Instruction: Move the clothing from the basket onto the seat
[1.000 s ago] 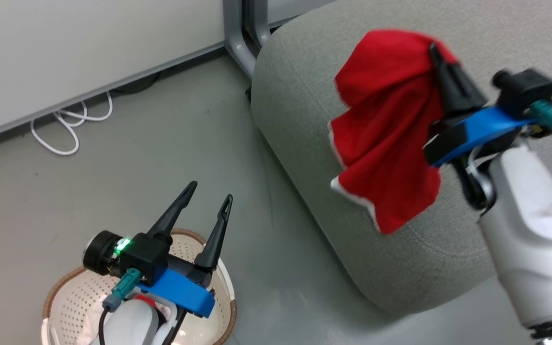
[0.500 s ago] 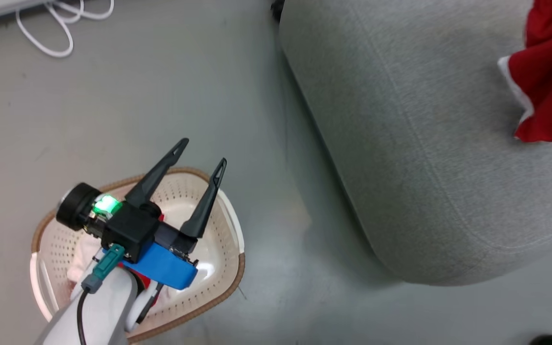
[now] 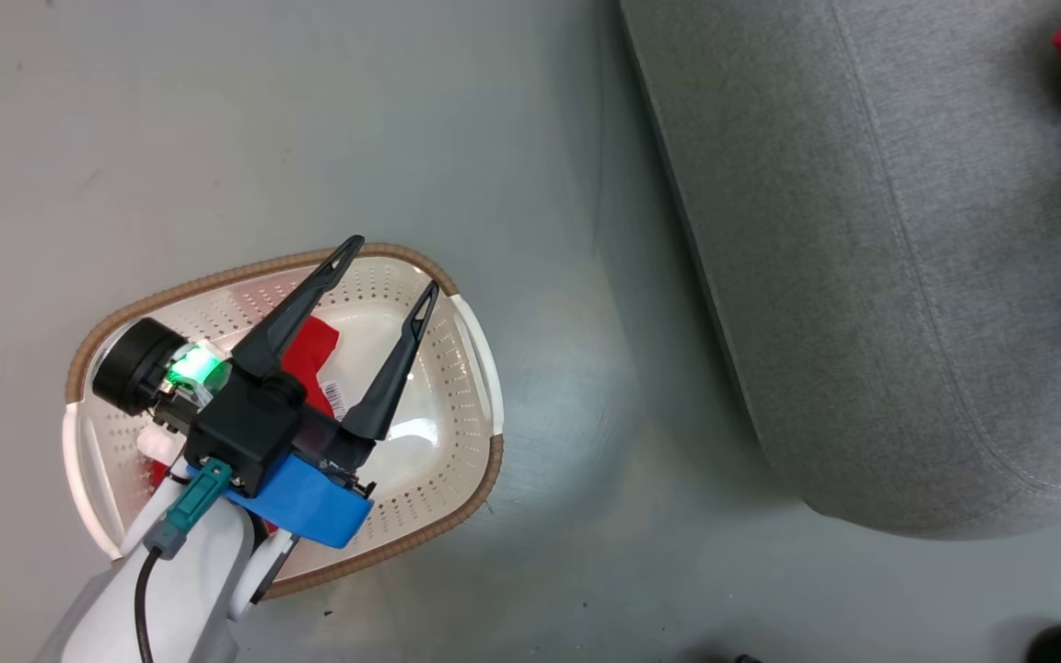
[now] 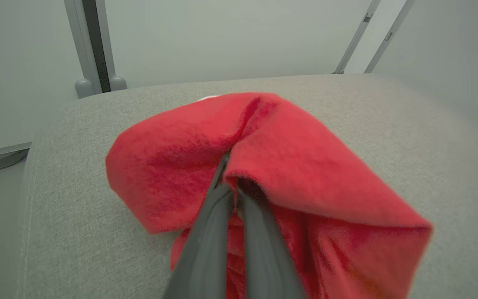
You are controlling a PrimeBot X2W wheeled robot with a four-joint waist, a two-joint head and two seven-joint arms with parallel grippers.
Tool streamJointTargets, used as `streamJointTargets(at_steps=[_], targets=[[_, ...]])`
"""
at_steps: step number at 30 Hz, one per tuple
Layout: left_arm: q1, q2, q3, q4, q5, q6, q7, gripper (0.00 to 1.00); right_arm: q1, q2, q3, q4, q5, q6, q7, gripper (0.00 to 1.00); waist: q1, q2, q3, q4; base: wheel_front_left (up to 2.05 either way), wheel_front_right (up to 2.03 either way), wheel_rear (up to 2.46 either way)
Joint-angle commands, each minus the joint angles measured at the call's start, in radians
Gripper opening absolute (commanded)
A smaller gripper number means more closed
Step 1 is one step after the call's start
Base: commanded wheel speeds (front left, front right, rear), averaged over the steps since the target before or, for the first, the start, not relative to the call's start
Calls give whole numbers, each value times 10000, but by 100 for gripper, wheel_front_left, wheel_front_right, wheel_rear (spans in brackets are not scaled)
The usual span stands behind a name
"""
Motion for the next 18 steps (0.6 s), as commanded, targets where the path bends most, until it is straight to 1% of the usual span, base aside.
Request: streamJointTargets(at_steps=[1,4,7,8,9,10,11,18], targets=[[-196,37,68,-31,-17,-10,-27,100,64,-77,25,221,-251,1,-63,0,-1,0,69,86,0,0,0],[-208,51,107,-16,-51,-10,-27,100,-57,-79,-89,596,-423,1,-72,0,-1,0,61,131,0,0,0],[-206,-2,122,36,-69,-10,-27,100,-164,-22,-194,636,-483,1,-80,0,-1,0,-13,163,0,0,0],[-213,-34,126,33,-62,-10,-27,100,-157,-26,-218,597,-502,1,-81,3,-1,0,-46,177,0,0,0],[-220,-70,116,47,-65,-11,-27,100,-142,-56,-221,517,-556,1,-82,30,-1,0,-83,194,0,0,0],[-221,-103,93,71,-72,-11,-27,100,-98,-80,-201,440,-601,1,-82,55,-1,0,-125,217,0,0,0],[-214,-120,74,105,-76,-11,-27,100,-44,-68,-156,383,-624,1,-81,100,-1,0,-169,242,0,0,0],[-187,-284,-1,287,-163,-11,-27,100,241,-213,49,212,-885,1,-80,100,-1,0,-480,359,0,0,0]])
